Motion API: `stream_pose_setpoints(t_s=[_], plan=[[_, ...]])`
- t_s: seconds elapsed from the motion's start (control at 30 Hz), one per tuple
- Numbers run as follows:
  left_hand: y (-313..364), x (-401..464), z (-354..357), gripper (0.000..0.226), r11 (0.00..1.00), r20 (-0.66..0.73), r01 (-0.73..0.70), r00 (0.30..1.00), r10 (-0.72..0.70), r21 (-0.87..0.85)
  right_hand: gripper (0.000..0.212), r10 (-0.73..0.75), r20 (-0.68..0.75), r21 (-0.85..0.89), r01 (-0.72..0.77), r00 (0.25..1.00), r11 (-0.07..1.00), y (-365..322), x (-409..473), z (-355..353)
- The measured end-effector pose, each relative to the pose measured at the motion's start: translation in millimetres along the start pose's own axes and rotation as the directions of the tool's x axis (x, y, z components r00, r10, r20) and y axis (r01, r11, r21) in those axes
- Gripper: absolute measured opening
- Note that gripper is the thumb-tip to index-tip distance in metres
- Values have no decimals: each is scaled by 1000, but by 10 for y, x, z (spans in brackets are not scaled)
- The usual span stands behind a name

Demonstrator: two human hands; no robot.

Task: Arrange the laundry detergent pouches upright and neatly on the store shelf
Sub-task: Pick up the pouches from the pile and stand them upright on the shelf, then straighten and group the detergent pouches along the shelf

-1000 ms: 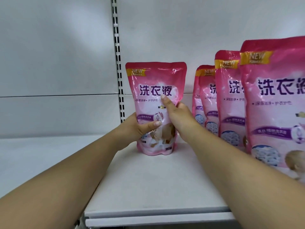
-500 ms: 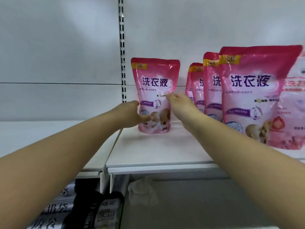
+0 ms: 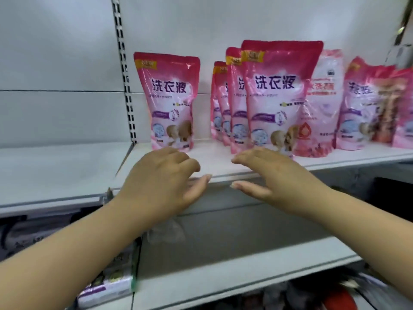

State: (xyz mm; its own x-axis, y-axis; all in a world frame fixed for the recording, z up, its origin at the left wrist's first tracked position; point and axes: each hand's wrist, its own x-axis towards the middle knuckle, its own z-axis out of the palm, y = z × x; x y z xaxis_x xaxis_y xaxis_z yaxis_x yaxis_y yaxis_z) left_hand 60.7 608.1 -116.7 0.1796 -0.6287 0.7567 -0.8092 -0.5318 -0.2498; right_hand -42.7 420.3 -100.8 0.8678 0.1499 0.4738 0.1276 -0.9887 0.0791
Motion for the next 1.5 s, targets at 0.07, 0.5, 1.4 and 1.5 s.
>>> stream_pose_setpoints(t_s=[0.07,0.5,1.4,1.5], plan=[[246,45,48,44,999,37,-49,998,49,-21,60,-36,0,-105,36,999,994,140,-212,-22],[2602,885,439,53,988,226,-108,965,130,-106,48,248,52,-143,-238,967,961,1703,-2182,-688],[3749,2993,1778,45,971,114,-71,989,99,-230,43,482,-90,-131,-491,871,861,4439,-2310,-1137],[3795,3120,1802,39,963,66,39,998,-23,-267,44,550,-146,35,-551,822,834,4771,-2291,-1078]])
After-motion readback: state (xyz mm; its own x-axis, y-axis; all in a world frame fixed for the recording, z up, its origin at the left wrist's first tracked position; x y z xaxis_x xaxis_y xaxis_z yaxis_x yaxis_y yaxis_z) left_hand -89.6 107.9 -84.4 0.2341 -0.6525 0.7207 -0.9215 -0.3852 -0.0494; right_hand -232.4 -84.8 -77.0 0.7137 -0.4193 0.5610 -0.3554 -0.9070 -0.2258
